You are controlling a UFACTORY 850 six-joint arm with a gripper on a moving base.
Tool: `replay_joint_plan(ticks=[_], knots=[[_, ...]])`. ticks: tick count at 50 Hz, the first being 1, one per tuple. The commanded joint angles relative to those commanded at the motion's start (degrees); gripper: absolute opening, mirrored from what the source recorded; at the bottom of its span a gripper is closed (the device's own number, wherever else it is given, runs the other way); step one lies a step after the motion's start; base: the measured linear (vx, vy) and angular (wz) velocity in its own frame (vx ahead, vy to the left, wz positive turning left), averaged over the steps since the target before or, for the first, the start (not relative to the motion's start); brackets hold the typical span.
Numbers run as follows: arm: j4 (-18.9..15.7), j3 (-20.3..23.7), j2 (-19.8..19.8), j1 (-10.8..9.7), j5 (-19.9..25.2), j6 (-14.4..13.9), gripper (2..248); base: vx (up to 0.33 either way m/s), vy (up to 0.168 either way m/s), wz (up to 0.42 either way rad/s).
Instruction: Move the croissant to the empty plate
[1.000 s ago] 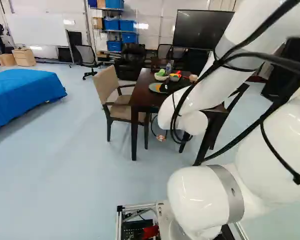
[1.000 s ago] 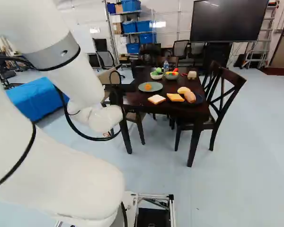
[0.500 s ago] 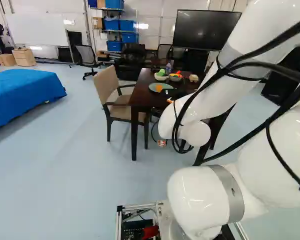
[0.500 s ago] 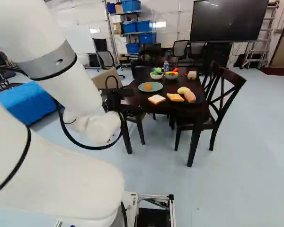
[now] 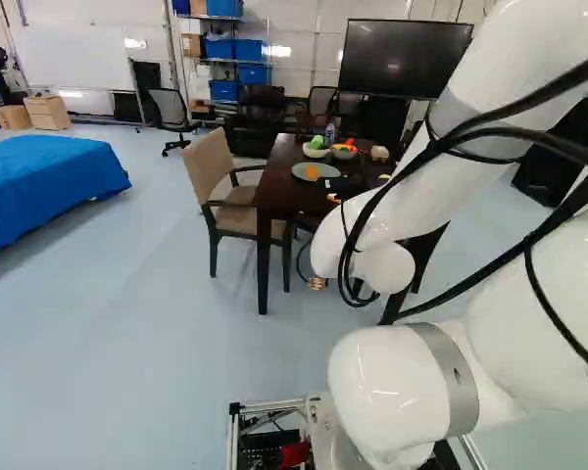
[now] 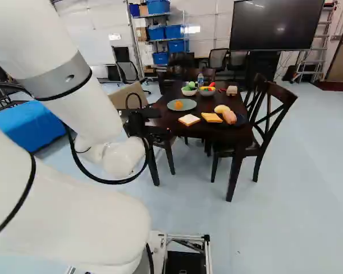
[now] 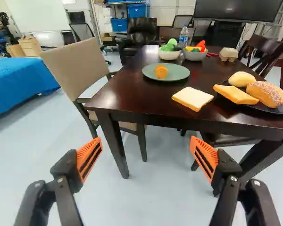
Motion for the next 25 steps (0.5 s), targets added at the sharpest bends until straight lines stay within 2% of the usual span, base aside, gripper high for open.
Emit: replay_joint_plan(ticks=[25], knots=[[0.00, 0.00, 0.00, 0.00, 0.00, 0.00, 247, 0.000, 0.000, 0.000]])
